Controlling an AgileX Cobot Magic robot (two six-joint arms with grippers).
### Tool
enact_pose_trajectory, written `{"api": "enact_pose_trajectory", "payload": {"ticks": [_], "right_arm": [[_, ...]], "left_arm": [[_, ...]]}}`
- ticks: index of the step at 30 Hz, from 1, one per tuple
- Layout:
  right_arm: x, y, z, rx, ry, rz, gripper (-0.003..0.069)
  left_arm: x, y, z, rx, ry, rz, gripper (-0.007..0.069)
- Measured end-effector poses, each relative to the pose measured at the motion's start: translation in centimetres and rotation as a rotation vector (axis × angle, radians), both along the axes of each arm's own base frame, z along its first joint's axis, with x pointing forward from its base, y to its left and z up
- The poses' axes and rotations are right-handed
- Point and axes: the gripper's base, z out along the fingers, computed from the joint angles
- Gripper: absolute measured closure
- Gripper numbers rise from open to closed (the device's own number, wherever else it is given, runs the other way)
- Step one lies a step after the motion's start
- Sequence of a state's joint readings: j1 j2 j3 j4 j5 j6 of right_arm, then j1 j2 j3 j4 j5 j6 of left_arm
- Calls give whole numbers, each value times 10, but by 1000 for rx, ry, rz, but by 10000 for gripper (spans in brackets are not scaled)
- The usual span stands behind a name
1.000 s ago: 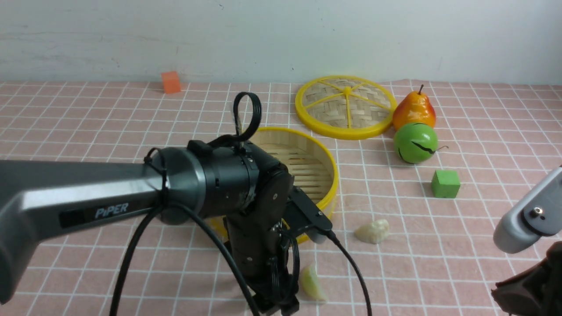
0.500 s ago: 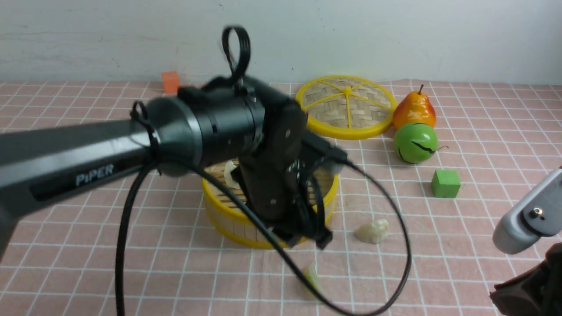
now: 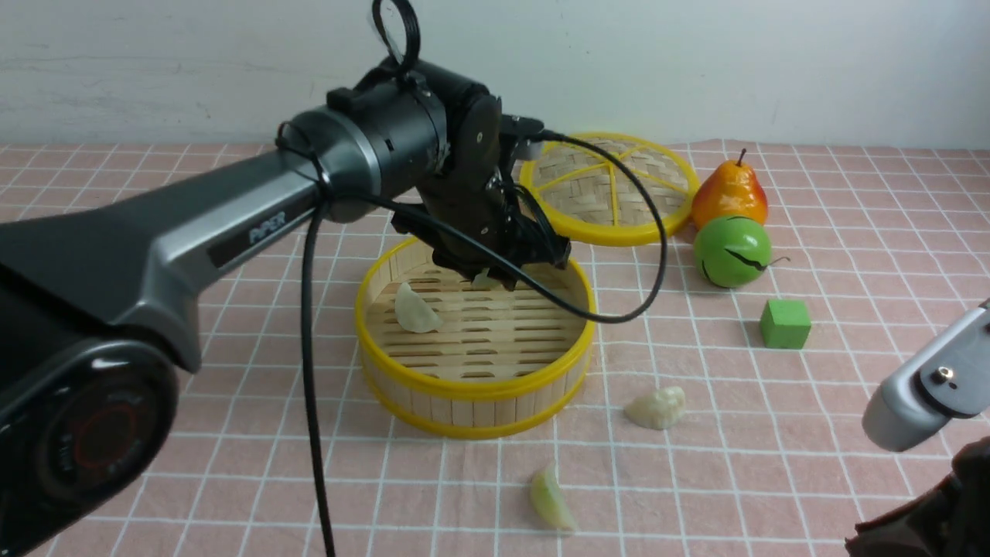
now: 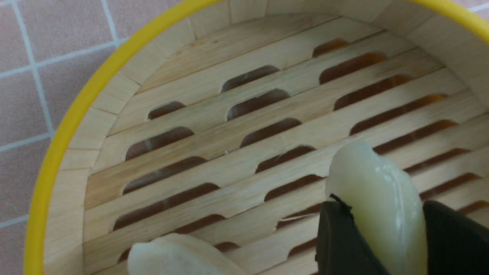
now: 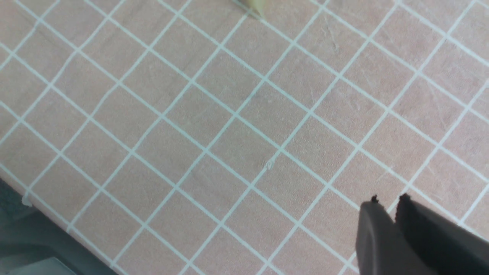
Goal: Put the dumplings into the steamer on the table with the pink tablecloth.
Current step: 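Place the dumpling into the bamboo steamer basket with the left gripper, then reach for and grasp a dumpling lying on the table beside the steamer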
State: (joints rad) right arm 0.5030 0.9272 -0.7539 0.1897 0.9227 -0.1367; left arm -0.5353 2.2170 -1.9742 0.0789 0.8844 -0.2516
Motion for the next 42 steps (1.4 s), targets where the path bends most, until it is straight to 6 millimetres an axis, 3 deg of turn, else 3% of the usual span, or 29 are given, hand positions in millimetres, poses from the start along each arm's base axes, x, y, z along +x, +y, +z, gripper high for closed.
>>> {"api": "enact_pose_trajectory", "payload": {"ticks": [5, 13, 18, 19, 20, 21, 22, 23, 25, 28, 30, 31, 32, 35, 36, 37, 38, 40, 41, 42], "right_arm": [[-2, -1, -2, -15, 29, 6, 566], [-3, -1, -2, -21, 38, 8, 564], [-4, -3, 0, -57, 33, 50, 563], [-2, -2, 5, -72, 20, 68, 562], [1, -1, 9, -80, 14, 74, 561], [1, -1, 10, -79, 11, 75, 561], [6, 1, 14, -93, 14, 81, 561], [8, 2, 18, -93, 6, 84, 561], [20, 9, 27, -103, 16, 95, 570], [32, 18, 31, -108, 48, 127, 597], [41, 27, 31, -88, 77, 158, 623], [43, 29, 31, -82, 81, 172, 636], [44, 31, 31, -76, 87, 172, 636], [54, 44, 27, -66, 103, 244, 660], [57, 51, 25, -77, 109, 279, 660], [56, 52, 25, -77, 109, 284, 660], [58, 63, 22, -94, 115, 321, 660], [63, 81, 17, -134, 119, 371, 660], [63, 83, 16, -138, 118, 377, 660], [69, 102, 11, -178, 120, 396, 659]], "left_arm": [[7, 1, -26, 66, 25, 0, 349], [5, 5, -22, 88, 48, 20, 227], [-6, 15, 19, 126, 48, 37, 218], [-16, 23, 53, 132, 27, 48, 219], [-24, 28, 73, 126, 5, 50, 222], [-25, 29, 78, 125, 0, 49, 223], [-39, 37, 108, 111, -31, 50, 234], [-43, 40, 116, 105, -42, 50, 238], [-73, 58, 170, 54, -136, 51, 283], [-113, 81, 209, 12, -200, 57, 366], [-144, 99, 223, -2, -215, 65, 424], [-159, 108, 225, -6, -213, 70, 461], [-162, 110, 226, -6, -213, 70, 461], [-211, 138, 215, -11, -178, 83, 554], [-232, 149, 204, -20, -162, 82, 590], [-232, 149, 200, -14, -150, 81, 595], [-254, 160, 191, -35, -157, 78, 632], [-282, 175, 170, -56, -155, 79, 638], [-284, 176, 168, -60, -157, 78, 638], [-304, 187, 152, -79, -163, 83, 638]]}}
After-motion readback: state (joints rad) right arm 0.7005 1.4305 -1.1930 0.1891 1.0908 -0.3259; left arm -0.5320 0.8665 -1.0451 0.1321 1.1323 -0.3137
